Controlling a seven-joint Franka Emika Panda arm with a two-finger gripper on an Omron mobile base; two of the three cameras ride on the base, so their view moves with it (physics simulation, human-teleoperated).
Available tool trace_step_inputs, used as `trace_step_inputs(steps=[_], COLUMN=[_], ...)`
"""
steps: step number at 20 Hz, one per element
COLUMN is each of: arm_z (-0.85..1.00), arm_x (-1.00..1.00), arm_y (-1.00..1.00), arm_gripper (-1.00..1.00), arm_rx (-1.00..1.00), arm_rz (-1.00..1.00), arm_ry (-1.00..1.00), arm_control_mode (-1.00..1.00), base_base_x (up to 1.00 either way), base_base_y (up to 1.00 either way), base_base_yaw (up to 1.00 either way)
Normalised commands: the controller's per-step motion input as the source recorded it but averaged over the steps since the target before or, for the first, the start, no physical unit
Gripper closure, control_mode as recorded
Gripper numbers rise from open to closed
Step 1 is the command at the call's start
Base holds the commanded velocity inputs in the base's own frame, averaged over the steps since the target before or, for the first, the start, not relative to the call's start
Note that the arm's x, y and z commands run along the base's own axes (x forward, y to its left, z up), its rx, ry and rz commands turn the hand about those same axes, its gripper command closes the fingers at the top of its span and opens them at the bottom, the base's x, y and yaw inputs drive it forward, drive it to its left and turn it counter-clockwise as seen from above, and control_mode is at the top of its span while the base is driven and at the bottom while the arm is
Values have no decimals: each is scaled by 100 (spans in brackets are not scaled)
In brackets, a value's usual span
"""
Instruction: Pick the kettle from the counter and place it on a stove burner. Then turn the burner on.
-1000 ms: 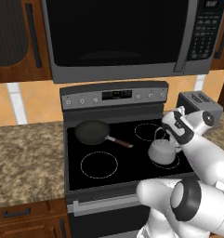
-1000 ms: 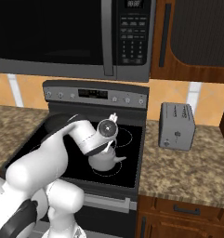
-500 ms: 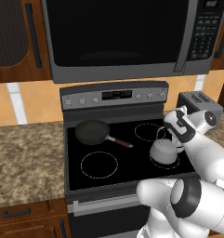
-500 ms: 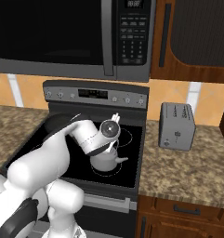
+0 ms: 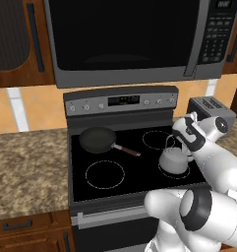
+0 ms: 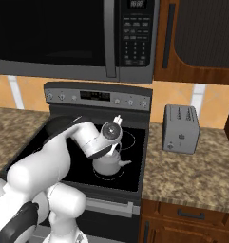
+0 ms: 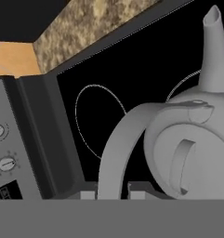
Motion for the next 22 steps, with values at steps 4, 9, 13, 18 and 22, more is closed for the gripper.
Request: trace_step_inputs(steps=[4,9,13,18,22], arm_z=[0,5,35,9,51], arm_x=[0,-6,-36,-68,-28], arm_y=[0,0,0,-2,0], arm_gripper=[-100,-100,-100,-100,-100], arm_rx=[0,0,0,-5,-3], arm_rz=[0,0,0,3,20], arm_ry=[0,-3,-3,4,0], arm_control_mode=[-100,-100,-100,-100,-100], base_base_x=[0,0,0,0,0], base_base_y=[0,0,0,0,0], base_base_yaw=[0,0,0,0,0])
